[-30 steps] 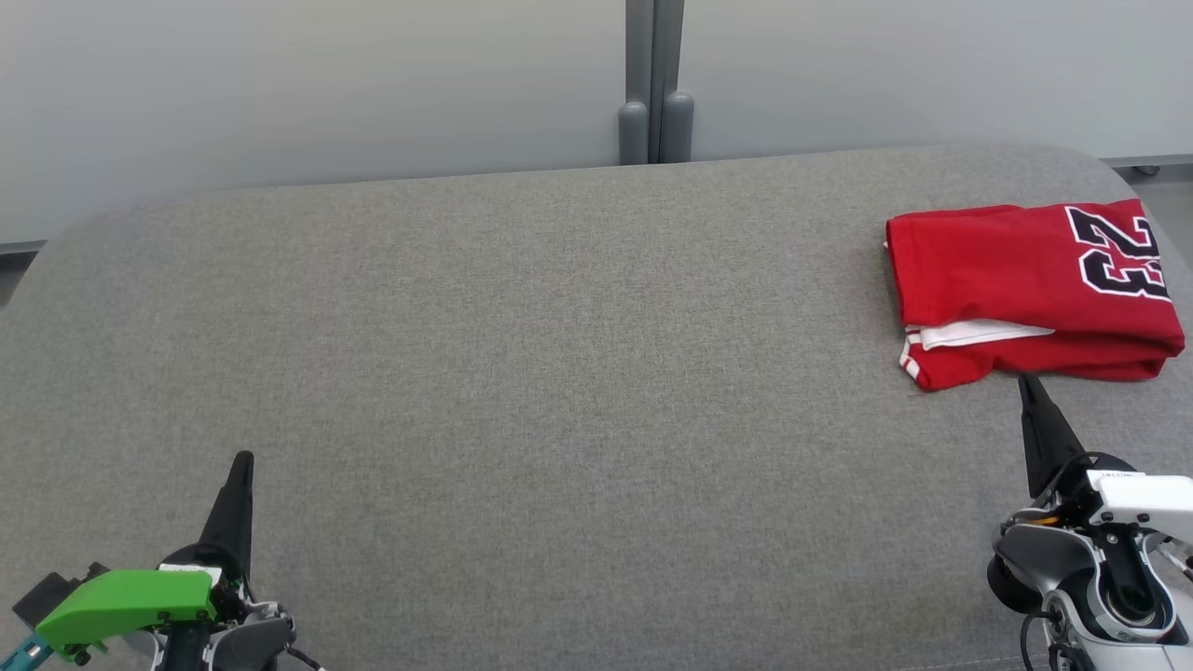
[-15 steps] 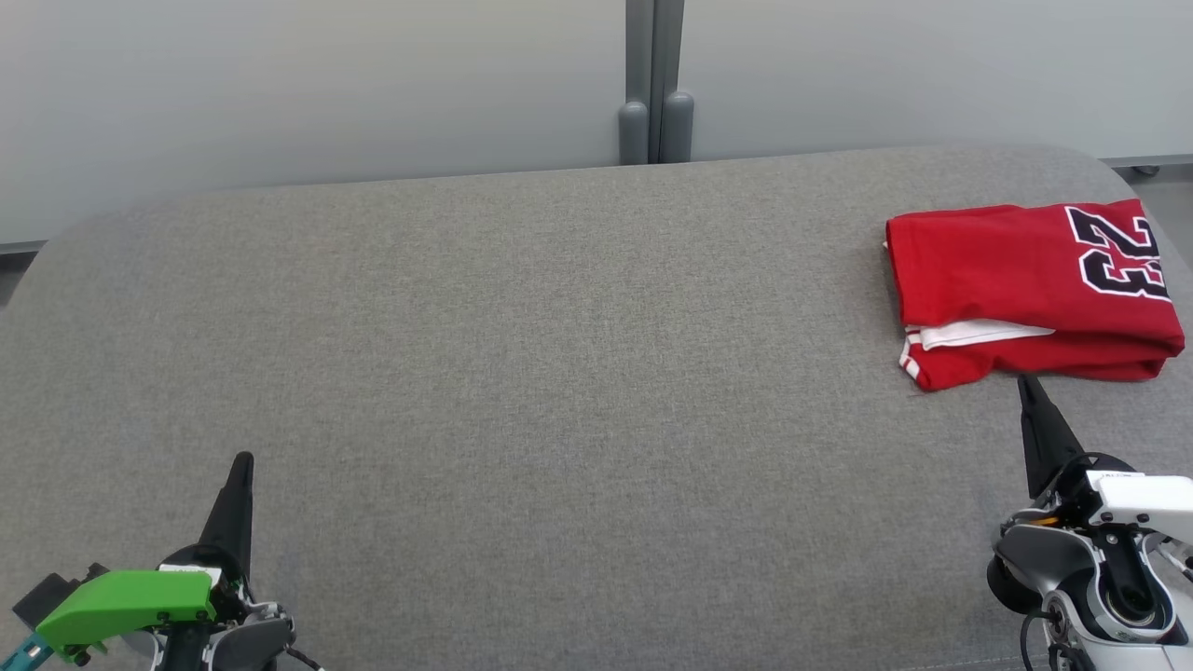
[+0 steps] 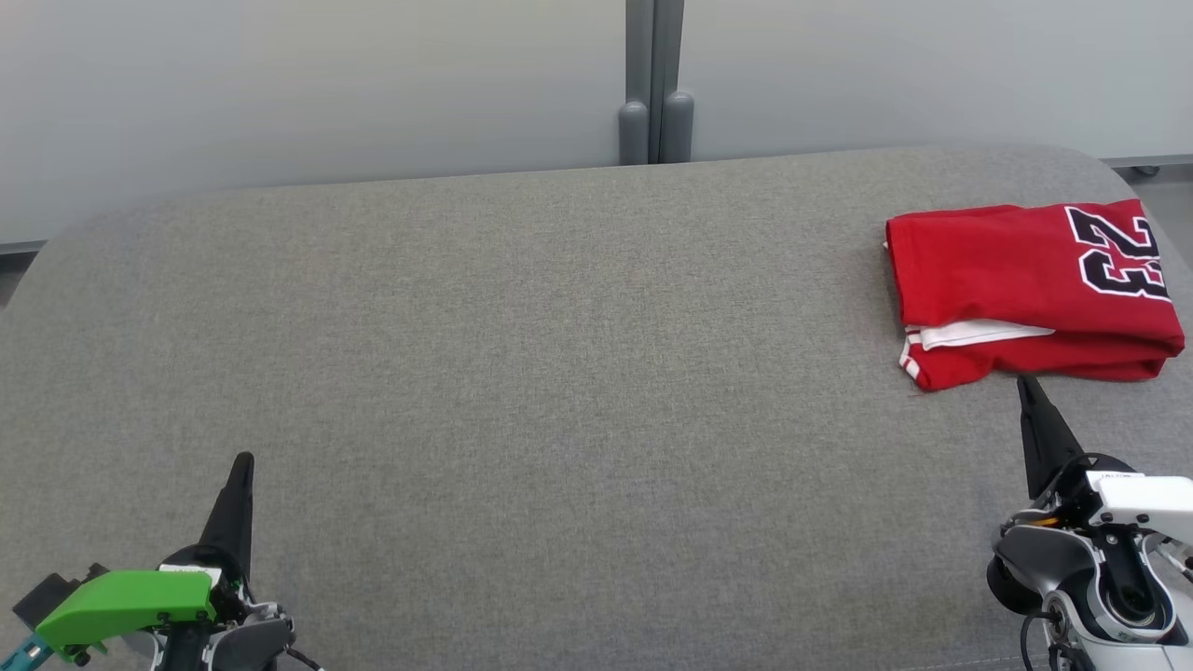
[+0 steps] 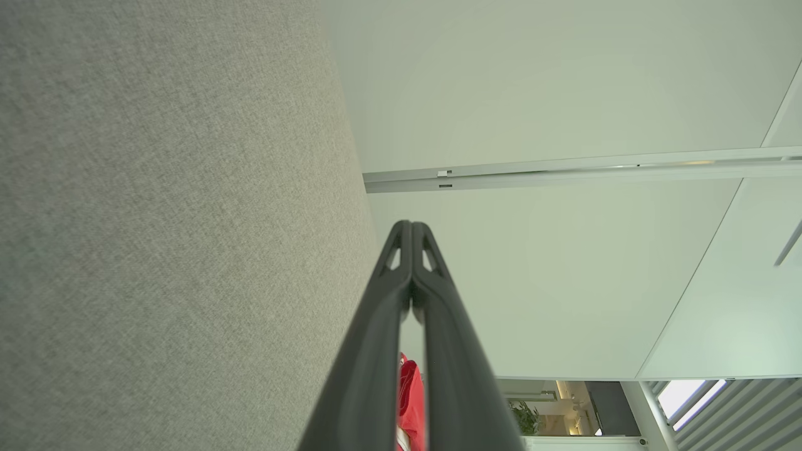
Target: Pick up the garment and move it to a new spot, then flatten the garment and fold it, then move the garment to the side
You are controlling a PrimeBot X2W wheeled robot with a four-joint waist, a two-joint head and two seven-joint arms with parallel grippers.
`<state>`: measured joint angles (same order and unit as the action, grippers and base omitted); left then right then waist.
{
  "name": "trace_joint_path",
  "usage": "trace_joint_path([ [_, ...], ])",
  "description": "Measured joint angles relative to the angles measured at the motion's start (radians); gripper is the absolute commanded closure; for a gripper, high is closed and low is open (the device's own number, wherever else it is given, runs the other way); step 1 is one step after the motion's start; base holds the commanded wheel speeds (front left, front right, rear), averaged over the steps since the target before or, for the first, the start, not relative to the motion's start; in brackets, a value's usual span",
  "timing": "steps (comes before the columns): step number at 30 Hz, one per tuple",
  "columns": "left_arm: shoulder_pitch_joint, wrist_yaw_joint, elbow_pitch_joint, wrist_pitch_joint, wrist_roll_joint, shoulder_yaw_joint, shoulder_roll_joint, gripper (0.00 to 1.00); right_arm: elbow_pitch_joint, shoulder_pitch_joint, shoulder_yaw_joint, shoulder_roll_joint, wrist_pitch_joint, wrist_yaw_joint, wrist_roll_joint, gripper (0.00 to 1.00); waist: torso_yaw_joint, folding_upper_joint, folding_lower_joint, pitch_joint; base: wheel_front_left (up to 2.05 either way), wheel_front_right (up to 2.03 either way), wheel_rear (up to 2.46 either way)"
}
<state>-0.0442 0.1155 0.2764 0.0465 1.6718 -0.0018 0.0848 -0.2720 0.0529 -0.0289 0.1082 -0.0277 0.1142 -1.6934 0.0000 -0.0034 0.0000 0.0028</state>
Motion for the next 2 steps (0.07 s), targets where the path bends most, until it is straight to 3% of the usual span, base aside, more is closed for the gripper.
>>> trace_joint_path([
  [2,0.000,0.000,0.000,0.001,0.000,0.000,0.000,1.00,0.000,0.000,0.000,0.000,0.000,0.000,0.000,1.00,0.000,0.0000,0.0000,0.000,0.00,0.00,0.00],
])
